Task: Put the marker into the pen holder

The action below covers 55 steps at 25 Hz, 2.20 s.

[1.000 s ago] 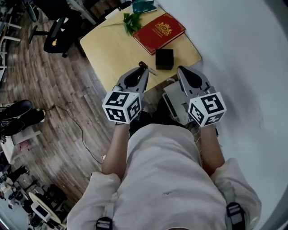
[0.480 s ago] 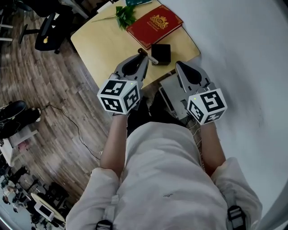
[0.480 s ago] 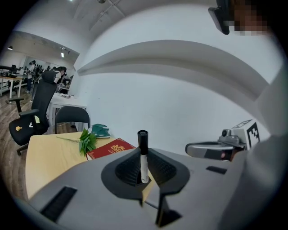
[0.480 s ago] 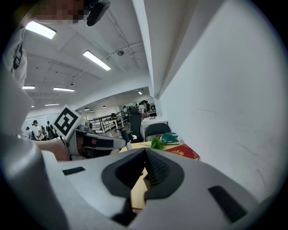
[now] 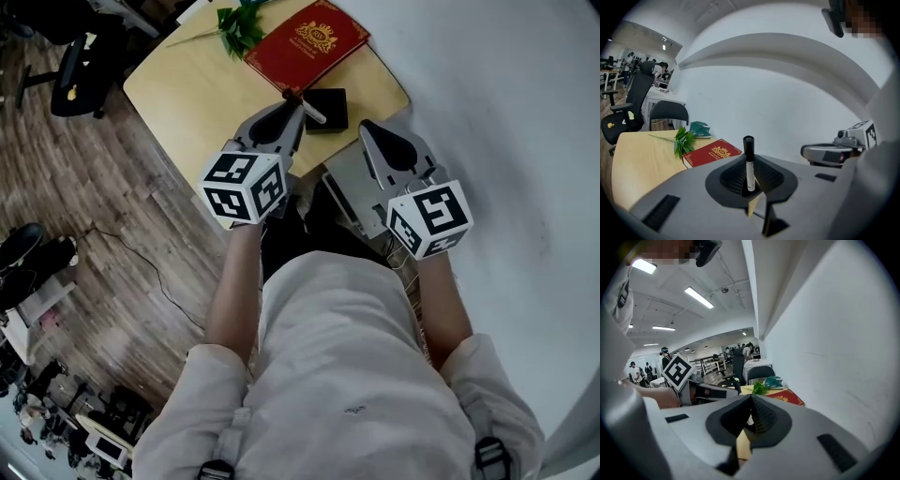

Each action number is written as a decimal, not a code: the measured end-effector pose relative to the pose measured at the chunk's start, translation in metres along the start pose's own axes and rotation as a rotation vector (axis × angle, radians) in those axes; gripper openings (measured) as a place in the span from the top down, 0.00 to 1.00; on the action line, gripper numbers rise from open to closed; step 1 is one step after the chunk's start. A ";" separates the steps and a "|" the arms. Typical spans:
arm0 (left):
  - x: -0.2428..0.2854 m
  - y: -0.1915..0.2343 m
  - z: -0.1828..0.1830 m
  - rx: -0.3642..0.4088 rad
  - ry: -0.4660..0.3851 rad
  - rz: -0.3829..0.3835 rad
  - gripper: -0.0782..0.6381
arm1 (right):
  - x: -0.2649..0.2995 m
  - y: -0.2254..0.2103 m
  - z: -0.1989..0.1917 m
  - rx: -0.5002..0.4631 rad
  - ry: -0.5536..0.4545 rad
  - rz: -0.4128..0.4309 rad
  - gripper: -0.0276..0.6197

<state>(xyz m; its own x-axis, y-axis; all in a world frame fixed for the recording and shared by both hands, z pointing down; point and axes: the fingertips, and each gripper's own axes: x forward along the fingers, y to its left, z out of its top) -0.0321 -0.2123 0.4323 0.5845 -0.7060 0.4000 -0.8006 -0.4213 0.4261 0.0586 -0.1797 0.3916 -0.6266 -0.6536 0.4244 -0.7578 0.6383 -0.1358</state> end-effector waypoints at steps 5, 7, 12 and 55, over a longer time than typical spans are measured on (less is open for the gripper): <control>0.011 0.010 -0.006 -0.018 0.018 -0.006 0.83 | 0.007 -0.004 -0.004 0.009 0.018 -0.009 0.96; 0.015 0.012 -0.010 -0.020 0.027 -0.009 0.83 | 0.010 -0.005 -0.007 0.016 0.025 -0.012 0.96; 0.021 0.014 -0.021 -0.017 0.047 -0.009 0.83 | 0.012 -0.006 -0.014 0.026 0.039 -0.016 0.96; 0.066 0.016 -0.078 0.045 0.175 -0.007 0.82 | 0.016 -0.016 -0.045 0.068 0.087 -0.017 0.96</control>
<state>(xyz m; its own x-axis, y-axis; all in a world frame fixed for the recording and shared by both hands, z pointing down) 0.0044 -0.2216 0.5285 0.6013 -0.5943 0.5341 -0.7990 -0.4539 0.3944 0.0689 -0.1814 0.4408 -0.5973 -0.6249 0.5027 -0.7809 0.5961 -0.1868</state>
